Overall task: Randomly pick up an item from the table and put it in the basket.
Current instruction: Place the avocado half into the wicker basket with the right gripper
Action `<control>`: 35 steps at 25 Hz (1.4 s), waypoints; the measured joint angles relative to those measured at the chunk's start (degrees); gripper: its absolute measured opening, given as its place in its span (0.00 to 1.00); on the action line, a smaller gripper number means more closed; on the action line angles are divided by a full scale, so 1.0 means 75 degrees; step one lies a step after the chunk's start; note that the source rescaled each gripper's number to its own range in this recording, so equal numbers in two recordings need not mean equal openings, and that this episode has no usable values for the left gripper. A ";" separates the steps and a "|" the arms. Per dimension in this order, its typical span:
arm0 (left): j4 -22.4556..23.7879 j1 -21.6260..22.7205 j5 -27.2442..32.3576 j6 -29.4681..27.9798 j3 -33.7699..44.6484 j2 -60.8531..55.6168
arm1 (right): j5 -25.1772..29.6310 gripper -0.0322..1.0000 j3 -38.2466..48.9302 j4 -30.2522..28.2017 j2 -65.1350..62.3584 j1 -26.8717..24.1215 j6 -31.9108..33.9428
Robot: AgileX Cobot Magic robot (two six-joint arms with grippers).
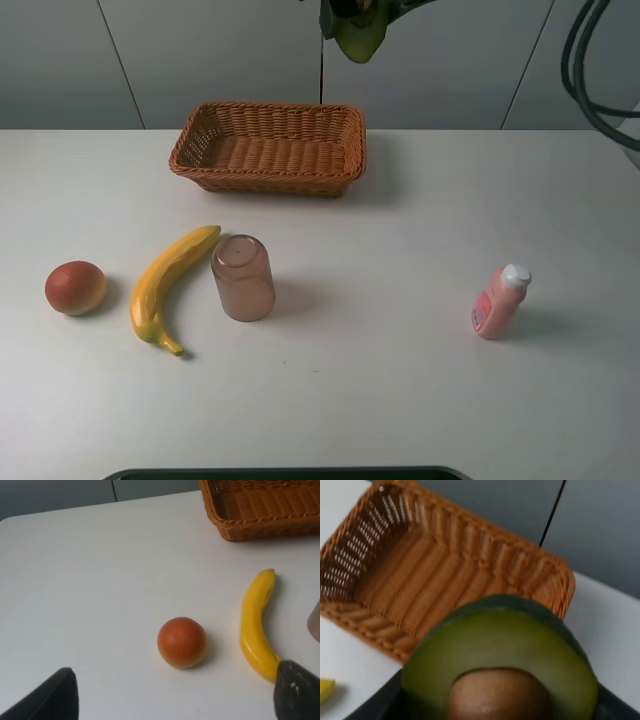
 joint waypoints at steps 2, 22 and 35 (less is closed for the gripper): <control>0.0000 0.0000 0.0000 0.0000 0.0000 0.0000 | -0.0516 0.04 -0.0163 -0.0032 0.0308 -0.0074 -0.0041; 0.0000 0.0000 0.0000 0.0053 0.0000 0.0000 | -0.2179 0.04 -0.1797 0.0683 0.4460 -0.0109 -0.0178; 0.0000 0.0000 0.0000 0.0053 0.0000 0.0000 | -0.2183 0.96 -0.1882 0.0683 0.4489 -0.0109 -0.0227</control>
